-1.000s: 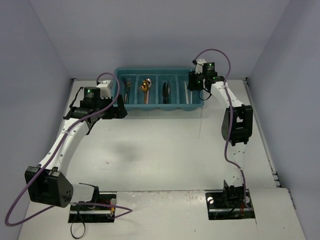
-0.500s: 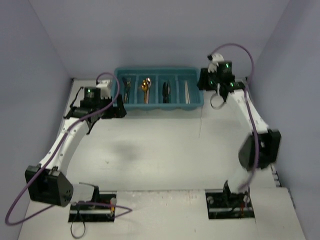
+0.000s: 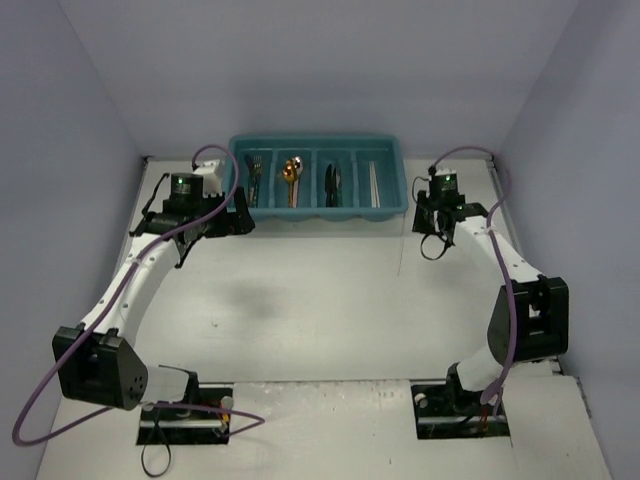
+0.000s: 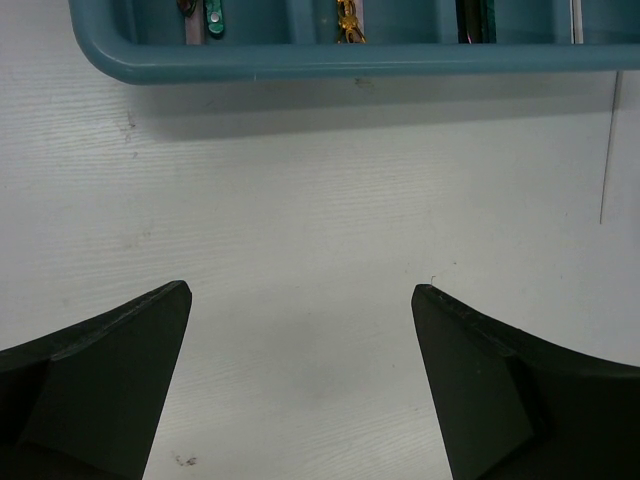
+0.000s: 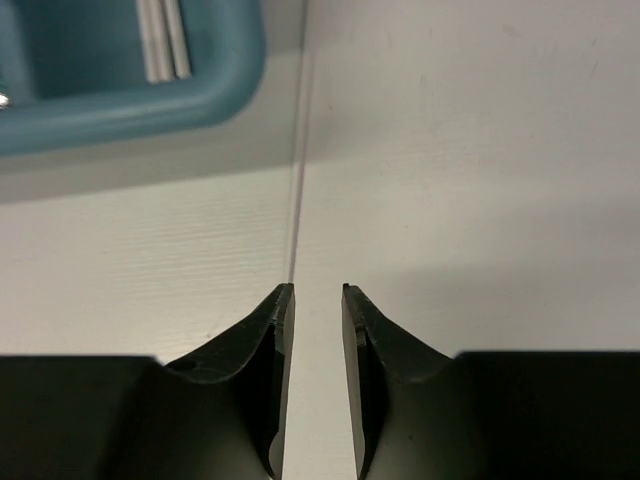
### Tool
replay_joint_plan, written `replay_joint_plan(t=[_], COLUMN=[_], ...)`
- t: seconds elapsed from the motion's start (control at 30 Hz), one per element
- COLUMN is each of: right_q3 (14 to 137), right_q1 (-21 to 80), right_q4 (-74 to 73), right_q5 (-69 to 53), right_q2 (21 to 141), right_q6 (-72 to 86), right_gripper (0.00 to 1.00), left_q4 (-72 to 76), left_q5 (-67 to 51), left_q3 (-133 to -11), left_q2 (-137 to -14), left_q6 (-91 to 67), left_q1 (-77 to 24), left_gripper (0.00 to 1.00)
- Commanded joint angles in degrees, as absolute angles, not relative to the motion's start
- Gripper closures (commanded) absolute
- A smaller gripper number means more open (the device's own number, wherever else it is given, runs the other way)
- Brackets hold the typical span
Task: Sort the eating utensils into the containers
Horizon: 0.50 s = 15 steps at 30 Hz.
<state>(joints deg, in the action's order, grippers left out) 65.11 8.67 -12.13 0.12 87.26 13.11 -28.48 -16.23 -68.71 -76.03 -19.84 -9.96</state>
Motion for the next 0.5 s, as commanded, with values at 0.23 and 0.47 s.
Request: replay_joint_plan(t=[0.23, 0.47], right_q3=[65.6, 64.8], right_q1=[9.5, 10.2], right_q4=[-6.3, -1.9], right_q5=[2.5, 2.2], right_q2=[96.1, 100.6], right_q6=[21.8, 22.4], right_gripper=[0.77, 0.65], left_q4=[-26.2, -26.2], left_q5=[-16.4, -16.9], left_q3=[-70.4, -70.5], left_q2=[-74.3, -74.8], left_q6=[-20.1, -20.5], left_q1=[-10.0, -10.1], left_gripper=[0.08, 0.08])
